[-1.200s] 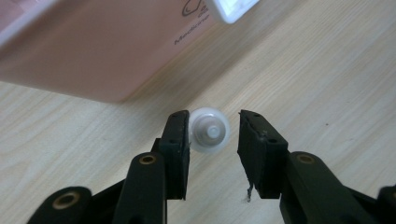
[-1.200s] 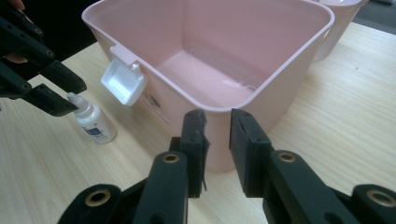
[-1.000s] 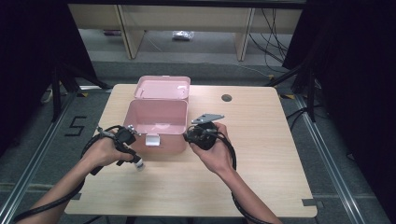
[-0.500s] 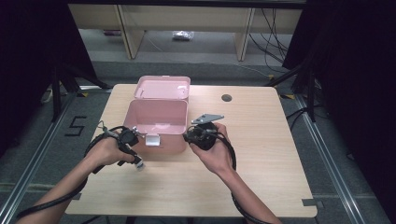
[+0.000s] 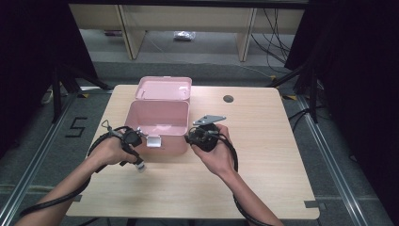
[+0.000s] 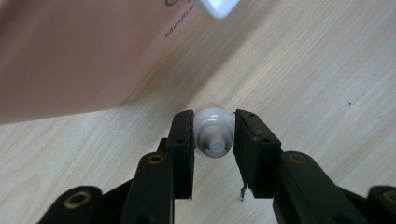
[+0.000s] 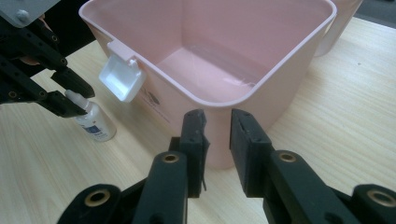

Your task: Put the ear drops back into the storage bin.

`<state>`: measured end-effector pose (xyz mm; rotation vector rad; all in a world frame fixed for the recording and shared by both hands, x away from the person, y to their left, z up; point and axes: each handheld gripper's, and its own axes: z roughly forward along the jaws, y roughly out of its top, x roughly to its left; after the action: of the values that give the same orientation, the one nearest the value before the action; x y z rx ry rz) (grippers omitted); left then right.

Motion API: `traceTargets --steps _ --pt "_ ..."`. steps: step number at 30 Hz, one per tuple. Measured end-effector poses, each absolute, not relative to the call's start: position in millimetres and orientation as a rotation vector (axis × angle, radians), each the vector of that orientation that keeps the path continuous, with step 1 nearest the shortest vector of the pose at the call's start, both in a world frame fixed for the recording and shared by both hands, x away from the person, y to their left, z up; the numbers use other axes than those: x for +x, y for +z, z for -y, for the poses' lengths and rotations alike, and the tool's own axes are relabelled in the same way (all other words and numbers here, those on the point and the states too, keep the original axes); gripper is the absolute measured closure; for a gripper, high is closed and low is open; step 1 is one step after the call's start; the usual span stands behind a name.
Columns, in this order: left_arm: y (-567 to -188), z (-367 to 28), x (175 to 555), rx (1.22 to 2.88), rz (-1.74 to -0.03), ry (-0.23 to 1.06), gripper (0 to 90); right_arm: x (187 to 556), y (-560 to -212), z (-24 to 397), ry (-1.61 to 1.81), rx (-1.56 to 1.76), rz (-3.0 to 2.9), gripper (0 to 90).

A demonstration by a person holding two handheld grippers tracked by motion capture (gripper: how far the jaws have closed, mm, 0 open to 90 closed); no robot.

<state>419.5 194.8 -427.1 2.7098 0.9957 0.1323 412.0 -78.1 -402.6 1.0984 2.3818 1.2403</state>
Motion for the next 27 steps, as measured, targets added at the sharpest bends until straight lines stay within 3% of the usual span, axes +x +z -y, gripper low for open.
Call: traceTargets --steps 27 --pt "-425.3 -193.8 419.6 2.755 -0.980 0.108 71.0 414.2 -404.1 79.1 1.216 1.048 -2.383 75.6"
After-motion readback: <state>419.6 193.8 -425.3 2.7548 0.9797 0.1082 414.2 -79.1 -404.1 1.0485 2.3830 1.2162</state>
